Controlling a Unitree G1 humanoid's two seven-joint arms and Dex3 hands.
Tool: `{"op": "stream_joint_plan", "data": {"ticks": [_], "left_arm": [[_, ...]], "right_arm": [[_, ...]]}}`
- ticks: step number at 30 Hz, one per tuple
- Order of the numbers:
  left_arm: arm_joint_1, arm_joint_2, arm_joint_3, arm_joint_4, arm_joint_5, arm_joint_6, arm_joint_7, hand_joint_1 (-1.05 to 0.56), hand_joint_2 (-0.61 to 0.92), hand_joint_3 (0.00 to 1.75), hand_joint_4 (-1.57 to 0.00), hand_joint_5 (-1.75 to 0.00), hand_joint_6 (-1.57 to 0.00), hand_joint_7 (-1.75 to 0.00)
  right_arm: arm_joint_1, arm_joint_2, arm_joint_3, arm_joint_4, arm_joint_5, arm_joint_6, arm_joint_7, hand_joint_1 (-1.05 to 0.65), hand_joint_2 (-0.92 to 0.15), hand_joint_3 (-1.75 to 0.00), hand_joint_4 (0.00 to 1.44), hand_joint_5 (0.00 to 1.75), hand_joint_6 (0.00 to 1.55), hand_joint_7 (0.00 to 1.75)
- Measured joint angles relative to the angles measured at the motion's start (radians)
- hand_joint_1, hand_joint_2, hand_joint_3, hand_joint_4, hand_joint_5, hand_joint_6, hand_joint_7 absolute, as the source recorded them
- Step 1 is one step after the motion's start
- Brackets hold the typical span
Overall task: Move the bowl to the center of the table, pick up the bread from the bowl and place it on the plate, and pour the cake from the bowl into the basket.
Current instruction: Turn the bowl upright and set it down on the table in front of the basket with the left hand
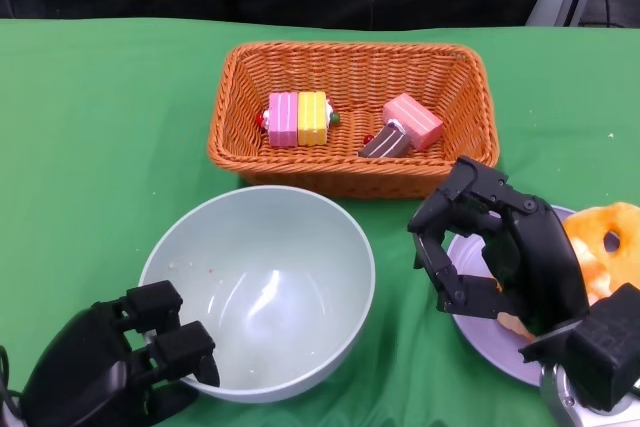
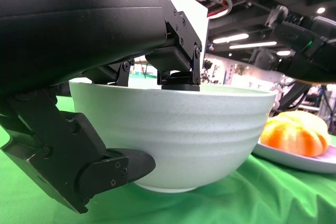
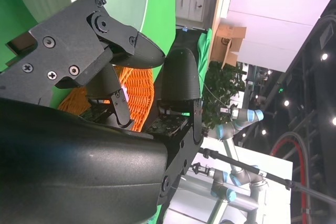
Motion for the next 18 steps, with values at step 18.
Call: {"op": "stream_joint_plan", "data": {"ticks": [18], "left_arm": [[-0.071, -0.07, -0.048, 0.093, -0.036, 0.063, -0.156, -0.08, 0.8, 0.37, -0.75, -1.59, -0.76, -1.25]], "right_arm": [[0.025, 0.013, 0.024, -0.041, -0.029, 0.005, -0.031, -0.24, -0.48, -1.1, 0.74, 1.67, 0.64, 1.43]]}}
